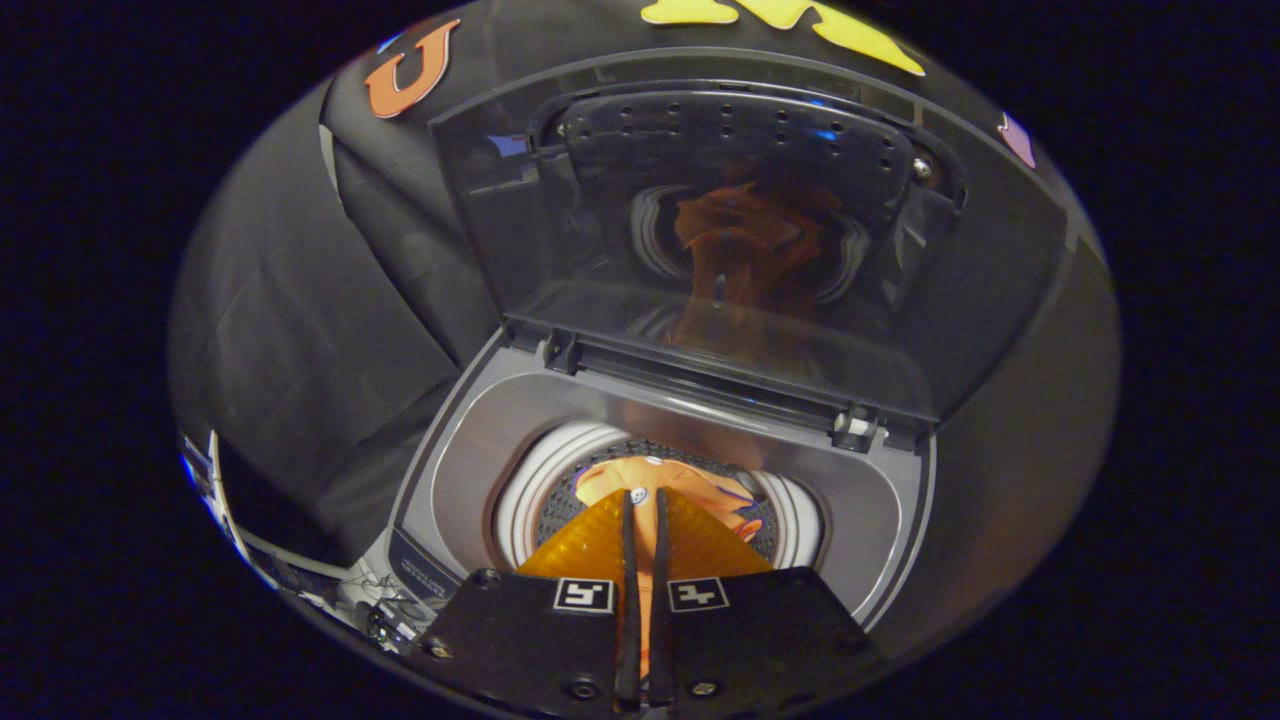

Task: Put the clothes into the washing machine and then close the washing machine lid.

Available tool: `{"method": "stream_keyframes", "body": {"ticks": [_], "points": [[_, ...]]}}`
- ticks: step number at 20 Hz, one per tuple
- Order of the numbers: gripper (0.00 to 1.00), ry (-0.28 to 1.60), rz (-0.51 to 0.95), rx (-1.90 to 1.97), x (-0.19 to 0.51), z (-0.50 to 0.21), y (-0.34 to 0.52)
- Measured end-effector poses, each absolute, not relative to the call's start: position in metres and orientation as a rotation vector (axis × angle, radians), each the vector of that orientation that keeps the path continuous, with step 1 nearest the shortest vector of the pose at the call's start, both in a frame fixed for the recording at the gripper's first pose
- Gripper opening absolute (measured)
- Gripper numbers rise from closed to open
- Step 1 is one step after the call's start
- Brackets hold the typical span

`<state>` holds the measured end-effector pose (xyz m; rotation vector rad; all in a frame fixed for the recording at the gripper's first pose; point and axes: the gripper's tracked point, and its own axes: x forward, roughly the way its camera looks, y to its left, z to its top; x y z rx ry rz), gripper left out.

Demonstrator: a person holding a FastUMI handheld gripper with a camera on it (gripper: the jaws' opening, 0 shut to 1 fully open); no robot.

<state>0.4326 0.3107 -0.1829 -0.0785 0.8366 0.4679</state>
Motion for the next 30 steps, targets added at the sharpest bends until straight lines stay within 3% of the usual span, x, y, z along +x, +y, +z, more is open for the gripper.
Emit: {"method": "stream_keyframes", "body": {"ticks": [5, 7, 11, 13, 21, 30], "points": [[0.07, 0.847, 0.457, -0.073, 0.436, -0.187, 0.311], [0.08, 0.952, 0.435, -0.049, 0.429, -0.202, 0.306], [0.66, 0.998, 0.407, 0.002, 0.427, -0.218, 0.304], [0.77, 1.017, 0.412, -0.005, 0.423, -0.218, 0.302], [0.76, 0.958, 0.45, -0.071, 0.422, -0.191, 0.307], [0.76, 0.79, 0.532, -0.04, 0.434, -0.055, 0.339]]}}
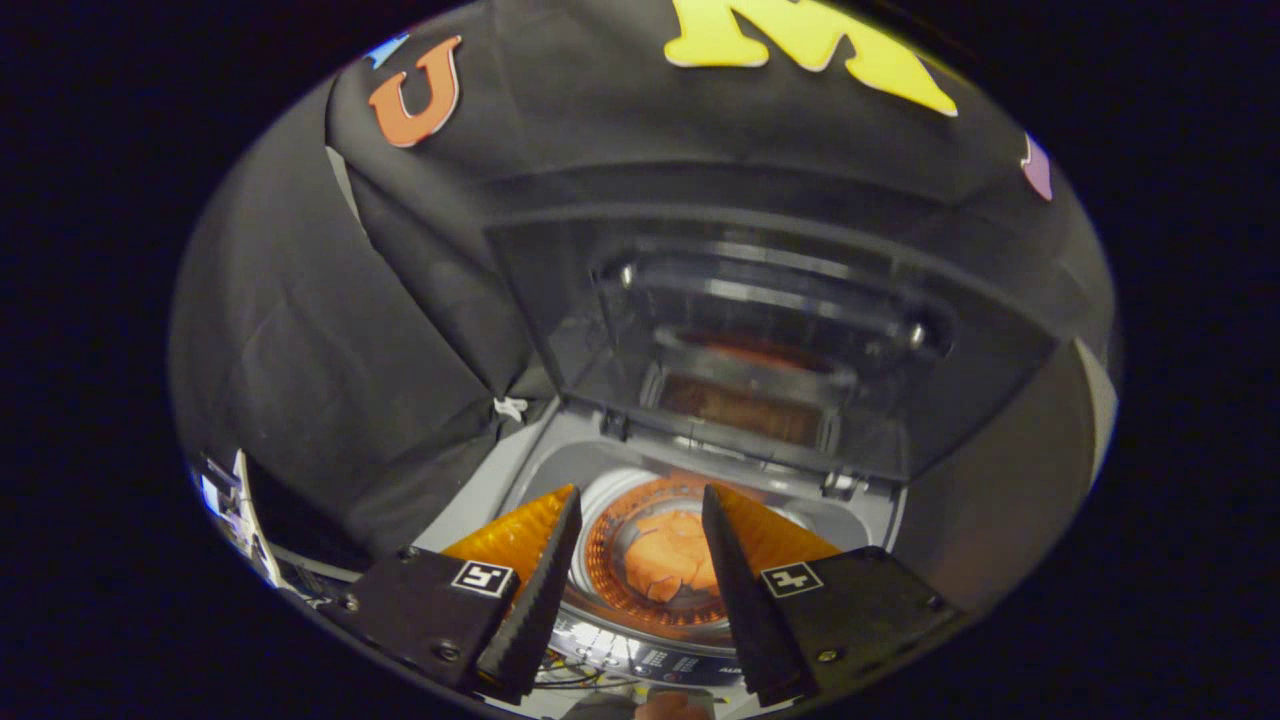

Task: Put the clothes into the washing machine and then close the washing machine lid.

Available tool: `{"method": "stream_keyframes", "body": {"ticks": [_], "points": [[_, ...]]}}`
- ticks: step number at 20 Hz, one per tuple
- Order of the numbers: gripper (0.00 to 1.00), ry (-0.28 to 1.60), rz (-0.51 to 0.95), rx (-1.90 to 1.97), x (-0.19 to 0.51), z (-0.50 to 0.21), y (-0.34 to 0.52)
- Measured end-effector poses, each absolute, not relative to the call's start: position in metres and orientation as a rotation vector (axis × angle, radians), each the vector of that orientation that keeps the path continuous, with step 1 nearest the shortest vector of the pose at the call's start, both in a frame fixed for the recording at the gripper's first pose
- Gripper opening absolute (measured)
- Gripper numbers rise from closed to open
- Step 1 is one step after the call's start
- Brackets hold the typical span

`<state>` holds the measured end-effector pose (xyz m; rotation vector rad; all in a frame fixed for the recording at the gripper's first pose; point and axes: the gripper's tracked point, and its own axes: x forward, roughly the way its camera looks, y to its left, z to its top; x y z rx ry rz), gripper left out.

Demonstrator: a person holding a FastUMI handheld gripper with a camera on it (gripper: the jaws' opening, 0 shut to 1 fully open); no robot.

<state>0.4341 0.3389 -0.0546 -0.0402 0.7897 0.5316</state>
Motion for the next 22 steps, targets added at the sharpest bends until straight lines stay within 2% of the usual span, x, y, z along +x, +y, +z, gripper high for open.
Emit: {"method": "stream_keyframes", "body": {"ticks": [4, 9, 14, 22], "points": [[0.76, 0.712, 0.55, -0.004, 0.444, 0.016, 0.345], [0.76, 0.633, 0.507, 0.01, 0.475, 0.083, 0.336], [0.76, 0.631, 0.442, 0.005, 0.52, 0.083, 0.331], [0.76, 0.63, 0.346, 0.059, 0.587, 0.043, 0.33]]}}
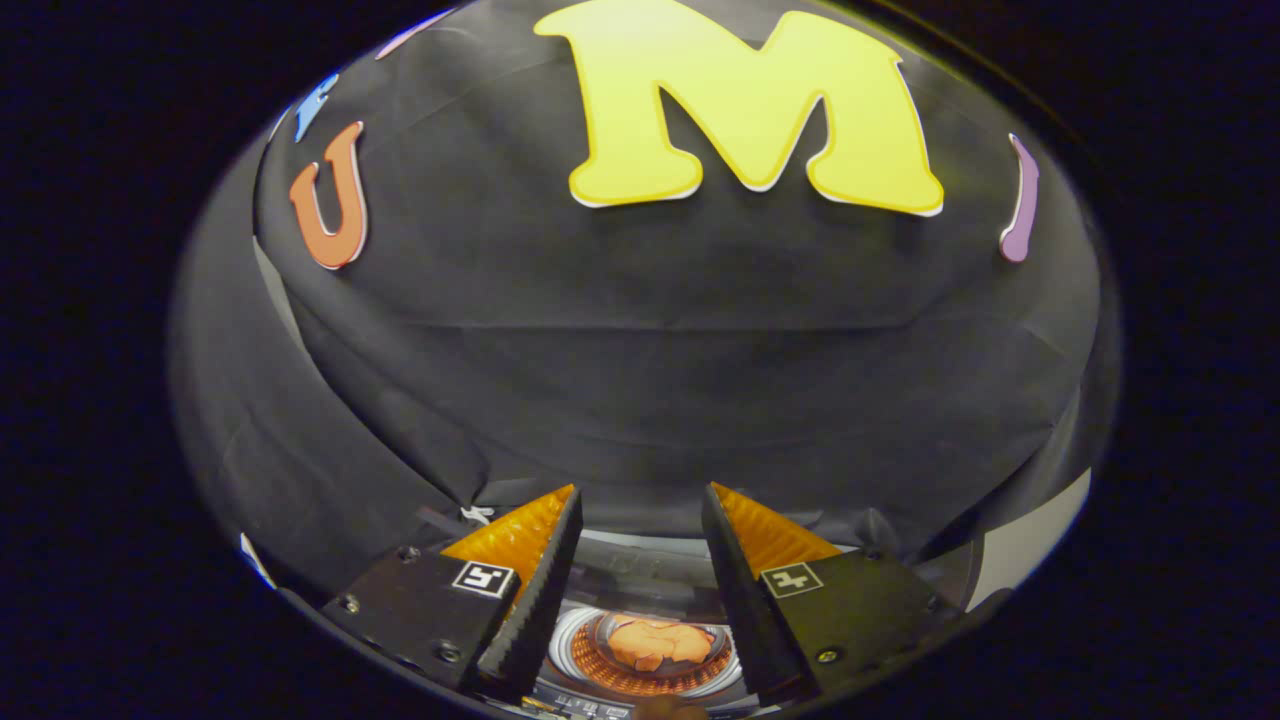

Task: Put the clothes into the washing machine and then close the washing machine lid.

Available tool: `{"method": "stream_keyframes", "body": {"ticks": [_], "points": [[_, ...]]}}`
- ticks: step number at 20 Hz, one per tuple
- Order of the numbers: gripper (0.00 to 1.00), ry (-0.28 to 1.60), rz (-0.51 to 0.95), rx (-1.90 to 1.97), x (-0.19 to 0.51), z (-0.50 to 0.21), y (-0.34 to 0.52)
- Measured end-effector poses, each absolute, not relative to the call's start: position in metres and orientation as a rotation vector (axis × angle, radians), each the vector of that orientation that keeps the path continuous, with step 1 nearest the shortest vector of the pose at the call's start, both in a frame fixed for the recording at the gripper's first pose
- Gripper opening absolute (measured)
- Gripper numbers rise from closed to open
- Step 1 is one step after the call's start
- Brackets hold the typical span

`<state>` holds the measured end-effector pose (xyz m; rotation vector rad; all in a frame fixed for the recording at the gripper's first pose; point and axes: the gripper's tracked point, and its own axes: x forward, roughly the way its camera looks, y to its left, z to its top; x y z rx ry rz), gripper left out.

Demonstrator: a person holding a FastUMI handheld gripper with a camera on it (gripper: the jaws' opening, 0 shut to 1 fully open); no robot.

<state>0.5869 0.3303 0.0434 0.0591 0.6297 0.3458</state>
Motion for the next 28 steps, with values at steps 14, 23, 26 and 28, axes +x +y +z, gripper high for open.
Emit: {"method": "stream_keyframes", "body": {"ticks": [14, 23, 26, 28], "points": [[0.78, 0.697, 0.295, 0.081, 0.594, -0.008, 0.329], [0.78, 0.603, 0.3, 0.072, 0.584, -0.003, 0.328], [0.78, 0.575, 0.304, 0.069, 0.581, -0.002, 0.328], [0.78, 0.557, 0.307, 0.068, 0.578, -0.002, 0.328]]}}
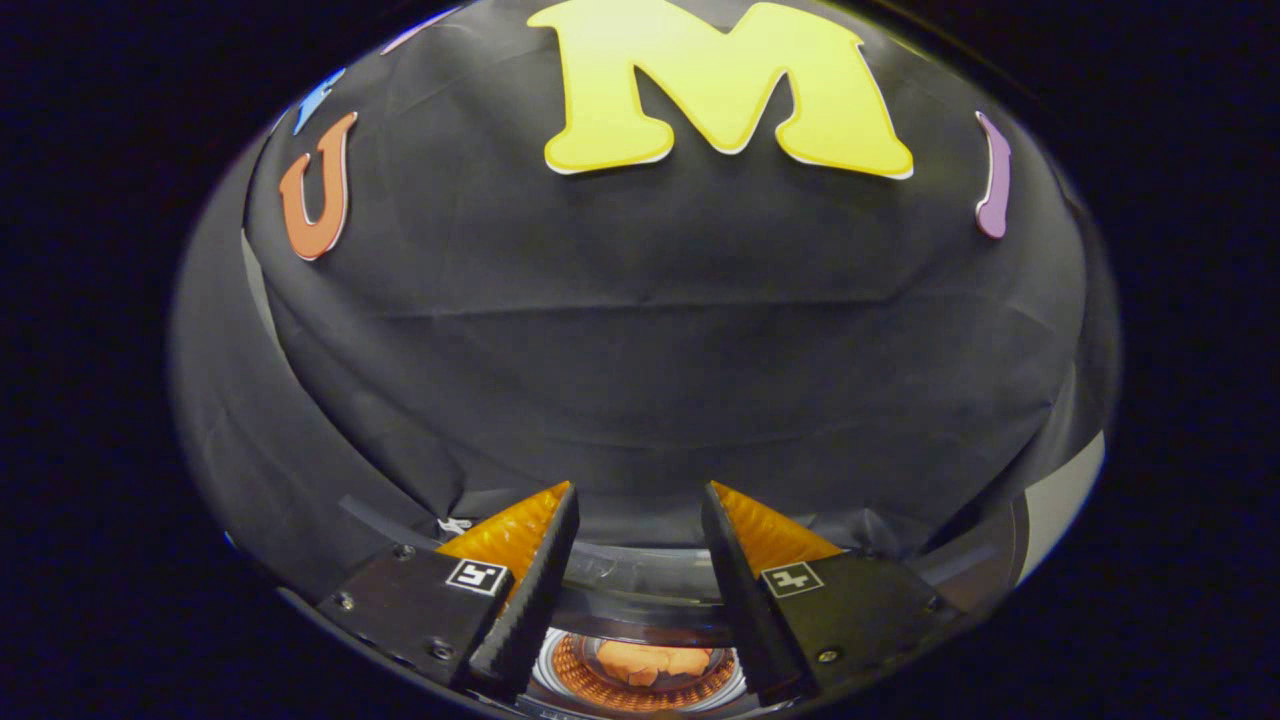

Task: Put the clothes into the washing machine and then close the washing machine lid.

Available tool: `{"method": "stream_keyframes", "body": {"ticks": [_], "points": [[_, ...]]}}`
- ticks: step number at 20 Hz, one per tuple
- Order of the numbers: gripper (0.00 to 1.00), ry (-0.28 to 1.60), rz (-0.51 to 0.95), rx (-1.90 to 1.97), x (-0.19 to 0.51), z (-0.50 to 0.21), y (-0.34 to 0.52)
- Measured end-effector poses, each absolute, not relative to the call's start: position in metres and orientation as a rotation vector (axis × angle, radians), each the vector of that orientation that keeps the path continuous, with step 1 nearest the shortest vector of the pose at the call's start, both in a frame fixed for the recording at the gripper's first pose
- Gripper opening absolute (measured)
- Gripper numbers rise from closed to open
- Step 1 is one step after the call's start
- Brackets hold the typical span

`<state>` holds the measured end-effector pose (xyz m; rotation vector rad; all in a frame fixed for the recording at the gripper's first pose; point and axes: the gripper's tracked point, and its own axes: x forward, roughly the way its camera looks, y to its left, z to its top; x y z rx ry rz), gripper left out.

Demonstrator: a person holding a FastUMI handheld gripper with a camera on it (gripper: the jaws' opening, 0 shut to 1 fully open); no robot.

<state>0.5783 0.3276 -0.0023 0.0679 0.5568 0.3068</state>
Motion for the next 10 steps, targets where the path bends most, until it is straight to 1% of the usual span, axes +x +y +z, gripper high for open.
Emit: {"method": "stream_keyframes", "body": {"ticks": [10], "points": [[0.78, 0.456, 0.309, 0.062, 0.557, 0.001, 0.325]]}}
